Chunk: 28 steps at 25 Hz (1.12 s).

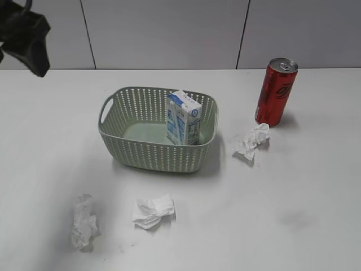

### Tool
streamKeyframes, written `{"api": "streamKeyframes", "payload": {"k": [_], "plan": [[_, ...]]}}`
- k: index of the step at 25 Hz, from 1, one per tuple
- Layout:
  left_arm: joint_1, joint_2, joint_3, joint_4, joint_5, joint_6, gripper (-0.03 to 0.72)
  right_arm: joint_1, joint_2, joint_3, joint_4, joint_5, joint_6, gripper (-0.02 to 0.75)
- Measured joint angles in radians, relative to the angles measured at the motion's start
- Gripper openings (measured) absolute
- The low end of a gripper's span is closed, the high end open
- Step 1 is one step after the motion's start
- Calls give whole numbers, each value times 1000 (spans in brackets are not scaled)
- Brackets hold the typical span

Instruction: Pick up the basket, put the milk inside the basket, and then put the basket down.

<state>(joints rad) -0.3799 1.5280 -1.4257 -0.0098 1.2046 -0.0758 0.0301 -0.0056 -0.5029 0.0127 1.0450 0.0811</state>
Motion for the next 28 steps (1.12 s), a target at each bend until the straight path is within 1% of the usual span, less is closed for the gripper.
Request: {"api": "streamKeyframes", "payload": {"k": [3,10,16,22,25,28], "plan": [[0,-118,130,4,4,3,582,0,0,0,0,0,0,589],[0,-449,491,1,-4,9,582,0,0,0,0,0,-1,589],[0,-736,724,1,-2,76,582,0,0,0,0,0,-1,589],[0,-1017,875,1,-55,161,582,0,0,0,0,0,-1,589],[0,-1115,924,-5,-86,208,582,0,0,0,0,0,-1,589],[0,-1168,945,-16,-100,224,582,0,0,0,0,0,-1,589]]}}
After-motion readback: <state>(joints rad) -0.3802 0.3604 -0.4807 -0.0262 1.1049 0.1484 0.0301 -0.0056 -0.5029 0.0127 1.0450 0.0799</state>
